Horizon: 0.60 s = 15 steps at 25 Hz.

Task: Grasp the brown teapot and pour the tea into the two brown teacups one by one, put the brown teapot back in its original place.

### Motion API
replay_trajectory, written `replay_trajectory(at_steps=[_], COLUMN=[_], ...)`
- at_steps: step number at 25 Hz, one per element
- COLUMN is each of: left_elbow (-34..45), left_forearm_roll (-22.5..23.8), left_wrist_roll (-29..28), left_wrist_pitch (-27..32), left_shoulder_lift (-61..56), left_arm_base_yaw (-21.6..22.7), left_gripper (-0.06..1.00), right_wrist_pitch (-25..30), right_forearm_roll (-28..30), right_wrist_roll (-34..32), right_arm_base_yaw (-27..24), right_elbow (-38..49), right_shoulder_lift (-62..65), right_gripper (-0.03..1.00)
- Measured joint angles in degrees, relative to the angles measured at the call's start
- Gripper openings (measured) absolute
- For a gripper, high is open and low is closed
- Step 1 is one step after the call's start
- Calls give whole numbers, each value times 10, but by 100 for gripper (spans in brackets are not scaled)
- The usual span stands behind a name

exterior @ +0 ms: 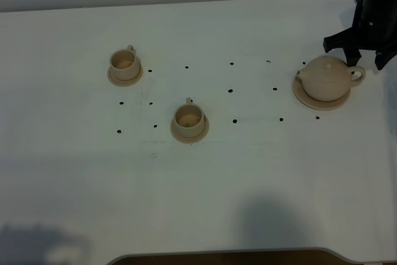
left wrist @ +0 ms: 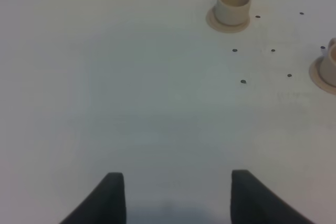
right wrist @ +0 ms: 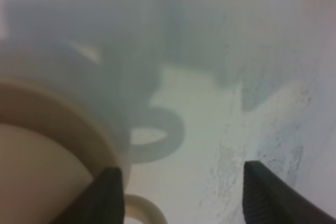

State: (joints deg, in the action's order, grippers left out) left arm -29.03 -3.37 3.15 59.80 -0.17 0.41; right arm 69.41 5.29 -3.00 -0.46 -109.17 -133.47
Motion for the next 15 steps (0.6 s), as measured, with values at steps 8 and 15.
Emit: replay_trajectory(at_steps=[8, 15], left_elbow=[0, 0], left_forearm_roll=[0, 0], left_wrist_roll=[-1, -1], left_wrist_pitch=[0, 0], left_shoulder_lift=[0, 0], left_arm_base_yaw=[0, 0], left_gripper=[49, 49], right_wrist_pitch=[-2, 0], right_forearm_roll=[-1, -12], right_wrist_roll=[-1, -2], right_arm_base_yaw=[-6, -7], right_elbow=[41, 82], right_shoulder_lift=[19, 41], right_gripper=[51, 51])
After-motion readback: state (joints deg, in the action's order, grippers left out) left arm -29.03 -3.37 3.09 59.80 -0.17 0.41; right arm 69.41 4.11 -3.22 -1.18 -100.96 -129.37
